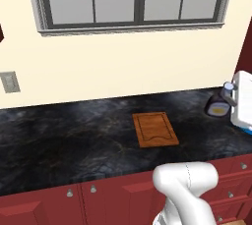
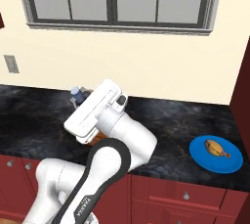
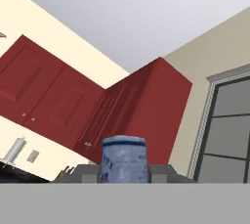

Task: Pick the chicken drumstick from the plate and place it on the cutting board. Then pick the condiment bottle from the cabinet and place it next to the cutting board.

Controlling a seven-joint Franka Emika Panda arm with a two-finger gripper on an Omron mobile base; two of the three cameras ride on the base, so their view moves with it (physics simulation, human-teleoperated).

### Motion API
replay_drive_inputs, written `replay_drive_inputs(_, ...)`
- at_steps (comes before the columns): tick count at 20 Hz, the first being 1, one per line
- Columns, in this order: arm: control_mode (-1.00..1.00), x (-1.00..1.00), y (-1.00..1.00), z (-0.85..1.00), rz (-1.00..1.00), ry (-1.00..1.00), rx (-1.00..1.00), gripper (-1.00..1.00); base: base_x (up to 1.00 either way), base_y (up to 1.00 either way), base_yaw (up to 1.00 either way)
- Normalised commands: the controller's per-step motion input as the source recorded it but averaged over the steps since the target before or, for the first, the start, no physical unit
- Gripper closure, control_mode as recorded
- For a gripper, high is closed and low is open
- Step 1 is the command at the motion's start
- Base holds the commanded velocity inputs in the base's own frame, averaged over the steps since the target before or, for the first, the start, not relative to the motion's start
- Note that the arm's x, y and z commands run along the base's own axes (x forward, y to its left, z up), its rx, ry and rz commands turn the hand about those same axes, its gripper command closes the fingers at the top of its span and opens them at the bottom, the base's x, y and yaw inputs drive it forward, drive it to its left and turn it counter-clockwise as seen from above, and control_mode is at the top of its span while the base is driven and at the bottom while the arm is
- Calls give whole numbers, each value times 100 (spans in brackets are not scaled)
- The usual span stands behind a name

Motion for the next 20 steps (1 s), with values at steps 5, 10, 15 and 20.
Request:
replay_drive_inputs(5, -100, 17, -10, -22, 3, -4, 2, 100, 0, 0, 0)
replay_drive_inputs(10, -100, 13, -6, -16, 2, 0, 5, 100, 0, 0, 0)
replay_drive_inputs(15, -100, 15, -3, -9, 1, 4, 8, 100, 0, 0, 0)
replay_drive_inputs(20, -100, 4, -7, -1, 0, 6, 4, 100, 0, 0, 0)
